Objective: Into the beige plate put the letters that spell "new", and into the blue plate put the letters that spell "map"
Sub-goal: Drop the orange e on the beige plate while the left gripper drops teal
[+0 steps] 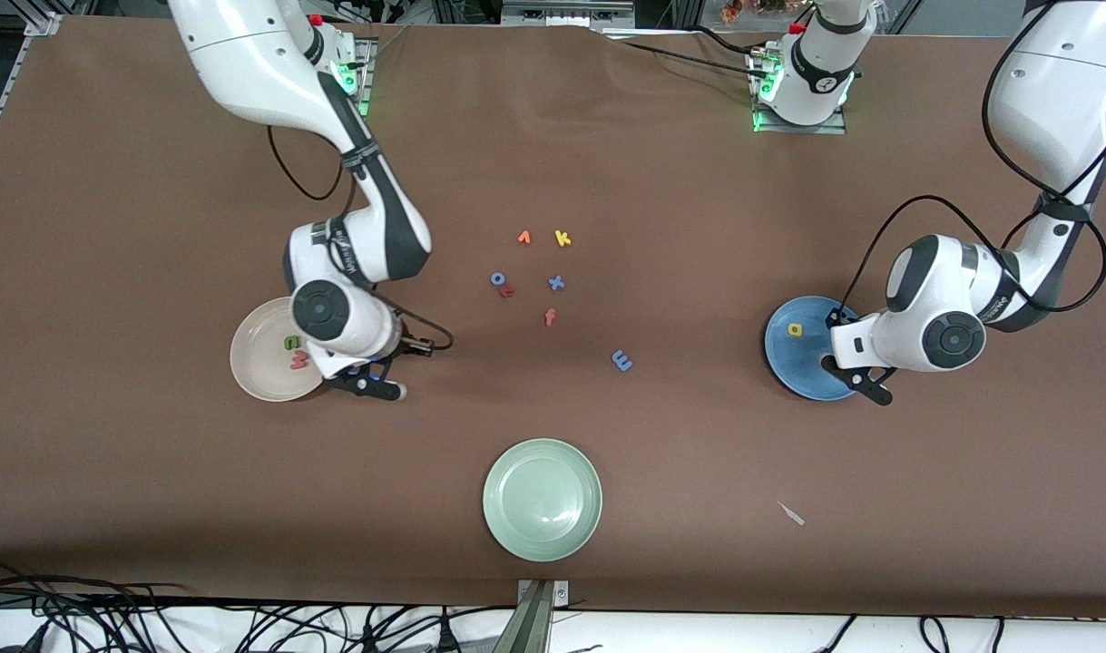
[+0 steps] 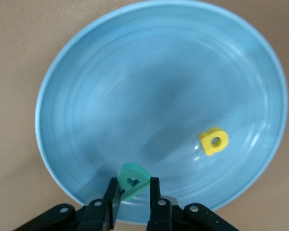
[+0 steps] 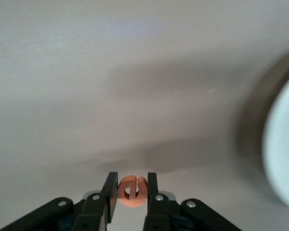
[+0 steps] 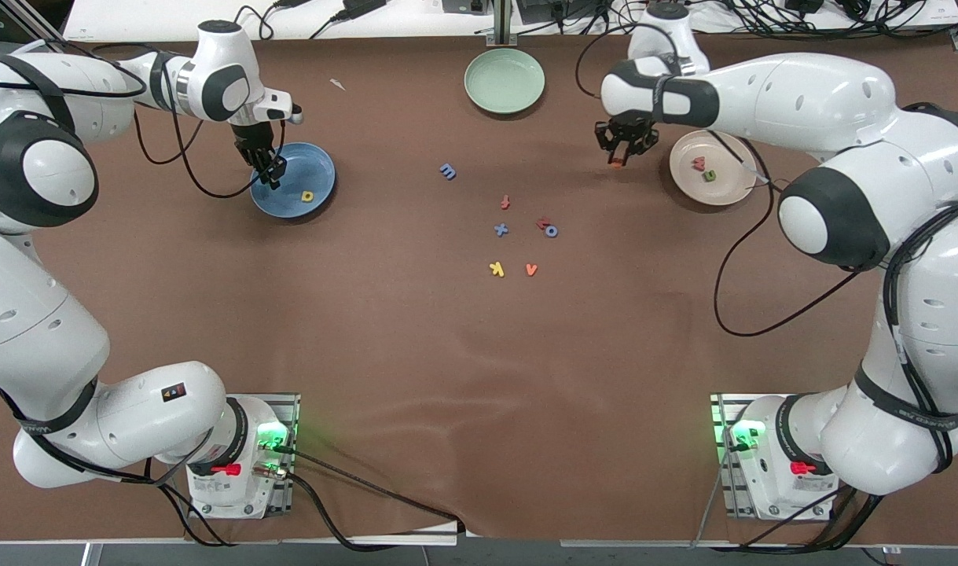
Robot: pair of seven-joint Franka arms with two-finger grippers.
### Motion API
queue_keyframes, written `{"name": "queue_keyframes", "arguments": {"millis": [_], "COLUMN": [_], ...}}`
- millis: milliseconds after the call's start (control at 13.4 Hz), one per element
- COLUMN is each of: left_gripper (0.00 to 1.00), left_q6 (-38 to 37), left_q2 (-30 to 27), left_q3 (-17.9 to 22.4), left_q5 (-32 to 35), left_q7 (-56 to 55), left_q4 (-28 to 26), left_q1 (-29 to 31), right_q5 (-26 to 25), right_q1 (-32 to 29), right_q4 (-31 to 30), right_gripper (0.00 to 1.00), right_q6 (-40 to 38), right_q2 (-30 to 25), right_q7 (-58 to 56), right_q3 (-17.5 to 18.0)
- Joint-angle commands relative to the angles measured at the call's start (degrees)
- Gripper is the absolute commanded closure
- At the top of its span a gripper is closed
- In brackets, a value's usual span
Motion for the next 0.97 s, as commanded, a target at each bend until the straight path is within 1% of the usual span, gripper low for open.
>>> {"name": "queue_keyframes", "arguments": {"millis": [0,75,149,299,523,673,747,822,897], "left_gripper": [0.59,0.03,0.0,0.0,0.0,0.0,0.0,0.0,0.0], "left_q6": [1.0,0.9,0.8,-0.2,-3.4,-4.2,-4.3,-4.8,-4.8], "left_q2": [0.7,0.7,0.6,-0.5,-3.0,-3.7,-3.8,-3.8,-3.7], "left_q3": [-0.7,-0.8,-0.8,-1.5,-6.3,-9.2,-10.6,-12.0,-13.5], "left_q5": [1.7,1.7,1.6,1.0,0.1,-2.5,-2.7,-2.8,-2.8], "left_q7": [1.8,1.8,1.8,1.8,-0.4,-7.5,-11.5,-16.1,-20.7], "left_q4": [-0.2,-0.2,-0.2,0.0,0.6,0.7,0.7,0.7,0.7], "left_q1": [1.0,1.1,1.0,1.0,0.9,0.8,0.5,0.4,0.2], "right_q5": [0.3,0.3,0.3,0.4,1.2,2.2,2.9,3.1,5.2], "right_q1": [-1.1,-1.1,-1.1,-1.1,-1.4,-2.0,-2.0,-2.0,-1.9], "right_q4": [0.4,0.3,0.1,-0.8,-6.2,-10.6,-13.2,-15.7,-15.9], "right_gripper": [0.83,0.83,0.83,0.83,0.83,0.82,0.81,0.7,0.11], "right_q6": [-4.8,-5.4,-6.4,-7.1,-4.9,-0.7,2.3,5.5,5.7], "right_q2": [-1.2,-1.2,-1.6,-1.7,-4.0,-5.3,-6.2,-7.0,-7.2], "right_q7": [-11.9,-15.4,-19.0,-25.4,-35.2,-37.3,-37.5,-37.8,-37.0], "right_q3": [-2.9,-4.4,-6.0,-8.7,-13.0,-13.2,-13.2,-13.1,-13.1]}}
